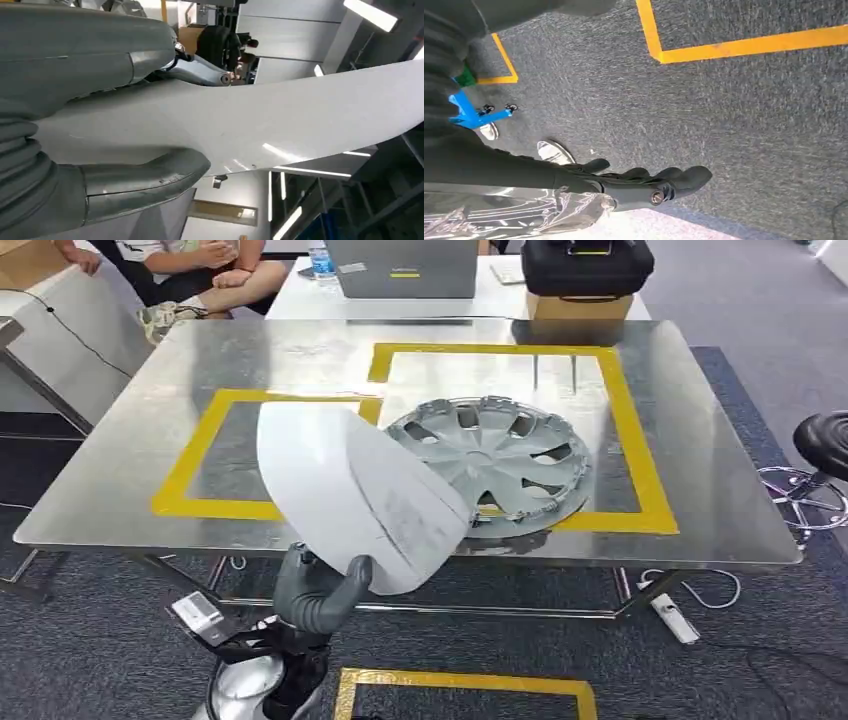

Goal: Take the parts from the cabinet and place them on the table.

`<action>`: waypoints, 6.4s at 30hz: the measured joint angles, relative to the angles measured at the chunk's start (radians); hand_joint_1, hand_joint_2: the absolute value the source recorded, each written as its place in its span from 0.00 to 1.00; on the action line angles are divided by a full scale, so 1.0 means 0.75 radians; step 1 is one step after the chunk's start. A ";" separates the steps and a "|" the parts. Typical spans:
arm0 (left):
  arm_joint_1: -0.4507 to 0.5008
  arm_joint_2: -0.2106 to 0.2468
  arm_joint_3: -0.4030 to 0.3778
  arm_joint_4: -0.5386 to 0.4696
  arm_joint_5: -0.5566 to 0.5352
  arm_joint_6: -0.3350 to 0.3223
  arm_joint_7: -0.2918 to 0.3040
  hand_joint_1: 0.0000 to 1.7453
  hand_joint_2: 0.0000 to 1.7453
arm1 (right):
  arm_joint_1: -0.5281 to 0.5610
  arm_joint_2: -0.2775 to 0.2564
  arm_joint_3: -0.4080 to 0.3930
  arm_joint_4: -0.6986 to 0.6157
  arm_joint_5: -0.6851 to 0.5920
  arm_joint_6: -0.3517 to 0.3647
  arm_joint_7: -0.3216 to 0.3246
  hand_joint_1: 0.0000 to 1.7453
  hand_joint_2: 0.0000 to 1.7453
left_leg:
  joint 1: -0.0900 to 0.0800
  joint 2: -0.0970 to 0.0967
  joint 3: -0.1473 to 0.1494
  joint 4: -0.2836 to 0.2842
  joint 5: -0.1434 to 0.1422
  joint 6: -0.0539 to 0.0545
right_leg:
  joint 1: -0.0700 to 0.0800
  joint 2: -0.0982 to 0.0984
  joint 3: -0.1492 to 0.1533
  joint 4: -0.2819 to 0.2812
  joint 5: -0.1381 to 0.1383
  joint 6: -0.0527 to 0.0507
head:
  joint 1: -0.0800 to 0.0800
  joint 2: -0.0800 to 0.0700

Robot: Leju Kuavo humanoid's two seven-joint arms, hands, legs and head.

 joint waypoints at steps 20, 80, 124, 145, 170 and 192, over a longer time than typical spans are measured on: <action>-0.015 -0.004 -0.001 0.040 0.098 -0.034 0.132 1.00 1.00 | 0.005 0.001 0.046 0.000 0.115 -0.085 0.114 0.00 1.00 | -0.007 -0.007 0.133 -0.277 0.096 0.030 | 0.004 -0.034 0.021 0.001 -0.019 0.046 | 0.008 0.000; -0.078 -0.012 0.010 0.045 -0.079 -0.131 0.072 1.00 1.00 | 0.003 0.013 0.100 0.000 0.159 -0.044 0.031 0.00 1.00 | -0.005 -0.017 0.120 -0.277 0.111 0.035 | 0.000 -0.031 0.033 -0.008 -0.023 0.053 | 0.013 0.000; -1.195 0.056 -0.065 1.385 -1.323 1.018 0.497 1.00 1.00 | -0.078 0.018 0.264 0.000 0.277 0.018 0.119 0.00 1.00 | 0.003 -0.020 -0.019 -0.088 0.112 -0.005 | -0.006 -0.025 -0.018 -0.002 0.021 0.012 | 0.000 0.000; -1.229 0.413 -0.253 1.689 -1.744 0.490 1.428 1.00 1.00 | -0.089 0.027 0.301 0.001 0.302 0.053 0.134 0.00 1.00 | 0.004 -0.021 0.064 -0.272 0.149 0.007 | 0.005 -0.025 -0.042 0.024 0.012 0.034 | 0.011 0.000; -1.201 0.420 -0.083 1.708 -1.719 0.441 1.190 0.00 1.00 | -0.085 0.031 0.310 0.001 0.271 0.049 0.110 0.00 0.00 | 0.013 -0.025 0.094 -0.291 0.158 0.038 | -0.004 -0.029 -0.107 0.256 -0.088 0.068 | 0.013 0.000; -1.233 0.298 -0.022 1.677 -1.686 0.704 0.849 0.00 1.00 | -0.074 0.024 0.309 0.001 0.264 0.042 0.104 0.00 0.00 | 0.007 -0.023 0.058 -0.273 0.158 0.019 | 0.003 -0.023 -0.002 -0.002 -0.003 0.042 | -0.008 0.000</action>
